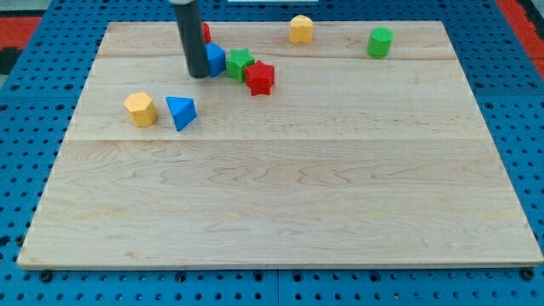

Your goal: Separate the green star and red star

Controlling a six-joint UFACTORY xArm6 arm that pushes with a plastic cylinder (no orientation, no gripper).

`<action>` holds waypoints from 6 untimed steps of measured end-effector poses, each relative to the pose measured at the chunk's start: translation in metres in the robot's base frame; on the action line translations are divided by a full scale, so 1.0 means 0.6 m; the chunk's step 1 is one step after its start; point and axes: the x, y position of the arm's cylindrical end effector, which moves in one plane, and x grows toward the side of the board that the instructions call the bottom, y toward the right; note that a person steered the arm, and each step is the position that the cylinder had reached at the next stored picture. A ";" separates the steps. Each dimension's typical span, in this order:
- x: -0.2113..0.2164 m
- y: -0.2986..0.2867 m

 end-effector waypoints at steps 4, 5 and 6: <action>0.016 0.214; -0.006 0.211; 0.006 0.129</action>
